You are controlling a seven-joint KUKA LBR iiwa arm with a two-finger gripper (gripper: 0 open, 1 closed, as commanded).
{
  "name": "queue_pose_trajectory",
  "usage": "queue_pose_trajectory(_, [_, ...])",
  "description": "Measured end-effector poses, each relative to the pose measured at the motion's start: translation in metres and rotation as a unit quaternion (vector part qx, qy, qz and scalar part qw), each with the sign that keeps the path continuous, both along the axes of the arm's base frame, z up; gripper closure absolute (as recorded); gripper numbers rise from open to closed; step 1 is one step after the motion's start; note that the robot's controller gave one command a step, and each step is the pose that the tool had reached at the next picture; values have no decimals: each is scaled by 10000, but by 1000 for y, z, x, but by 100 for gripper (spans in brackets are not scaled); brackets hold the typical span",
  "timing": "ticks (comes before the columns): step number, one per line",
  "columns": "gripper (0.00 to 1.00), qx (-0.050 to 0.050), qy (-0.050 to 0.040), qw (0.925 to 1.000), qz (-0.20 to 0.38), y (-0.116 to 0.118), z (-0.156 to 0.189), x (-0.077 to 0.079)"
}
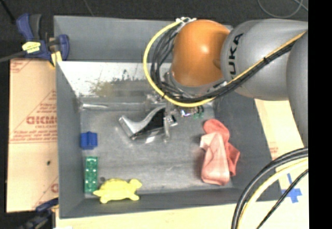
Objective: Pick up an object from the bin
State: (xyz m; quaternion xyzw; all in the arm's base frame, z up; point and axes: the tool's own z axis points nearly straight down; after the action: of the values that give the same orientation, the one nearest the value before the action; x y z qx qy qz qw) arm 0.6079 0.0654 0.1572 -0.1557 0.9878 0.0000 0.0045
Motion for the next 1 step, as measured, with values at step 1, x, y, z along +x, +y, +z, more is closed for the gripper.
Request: queue_pose_trajectory(1, [0, -1, -2, 10000, -34, -5, 3, 19])
